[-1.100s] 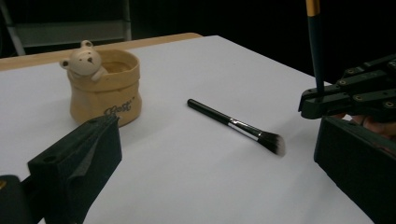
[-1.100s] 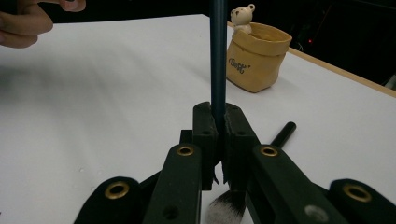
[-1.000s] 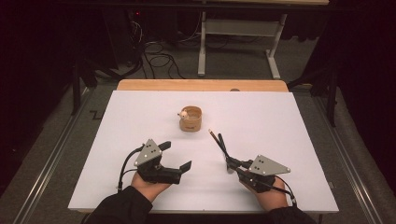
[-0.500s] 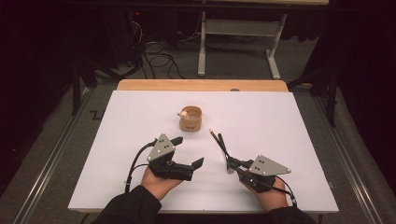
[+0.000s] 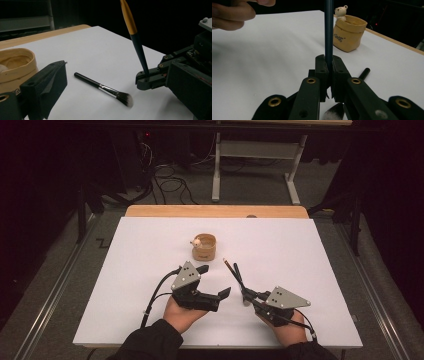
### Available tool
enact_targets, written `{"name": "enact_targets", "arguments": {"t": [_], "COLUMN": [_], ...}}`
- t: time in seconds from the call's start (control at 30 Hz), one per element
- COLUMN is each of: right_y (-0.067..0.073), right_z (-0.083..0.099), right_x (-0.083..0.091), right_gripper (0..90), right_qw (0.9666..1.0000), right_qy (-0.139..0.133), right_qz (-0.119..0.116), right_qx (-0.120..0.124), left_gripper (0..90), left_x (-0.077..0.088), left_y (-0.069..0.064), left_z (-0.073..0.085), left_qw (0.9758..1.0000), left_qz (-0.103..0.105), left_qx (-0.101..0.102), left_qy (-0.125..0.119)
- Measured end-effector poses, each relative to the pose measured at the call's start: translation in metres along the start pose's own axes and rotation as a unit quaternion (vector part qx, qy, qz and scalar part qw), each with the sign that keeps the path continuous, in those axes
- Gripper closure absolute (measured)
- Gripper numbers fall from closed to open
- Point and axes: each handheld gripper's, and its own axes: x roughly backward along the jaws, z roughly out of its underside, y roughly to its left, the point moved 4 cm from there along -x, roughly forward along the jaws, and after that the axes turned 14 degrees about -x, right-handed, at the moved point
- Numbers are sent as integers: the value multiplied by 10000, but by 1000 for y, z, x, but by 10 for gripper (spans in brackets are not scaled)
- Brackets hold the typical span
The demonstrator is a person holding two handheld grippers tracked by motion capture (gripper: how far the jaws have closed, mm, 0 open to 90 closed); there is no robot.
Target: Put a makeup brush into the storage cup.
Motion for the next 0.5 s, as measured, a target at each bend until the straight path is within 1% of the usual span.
{"name": "enact_targets", "arguments": {"t": [0.1,0.17,0.23,0.27,0.37,0.4,0.43,0.47,0.5], "right_y": [2,6,8,9,11,12,12,13,15], "right_z": [0,-1,-2,-3,-4,-4,-4,-4,-5], "right_x": [-1,-5,-8,-9,-13,-13,-14,-15,-17], "right_gripper": [867,866,866,866,866,866,866,866,866], "right_qw": [10000,10000,9999,10000,9999,9999,9999,9999,9998], "right_qy": [8,-8,-17,-20,-22,-39,-50,-29,-77], "right_qz": [-15,-81,-83,-54,-65,-68,-78,-73,-125], "right_qx": [32,35,82,77,115,106,86,89,105], "left_gripper": [42,46,49,52,61,61,63,63,64], "left_x": [0,0,1,1,3,5,5,7,7], "left_y": [-1,-1,-1,-1,0,1,1,3,4], "left_z": [1,2,4,4,4,3,3,4,4], "left_qw": [10000,10000,9999,9999,9999,9997,9997,9995,9995], "left_qz": [24,56,93,99,100,85,85,88,78], "left_qx": [-14,8,42,54,81,151,151,225,239], "left_qy": [-13,-26,-42,-53,-100,-169,-169,-210,-206]}}
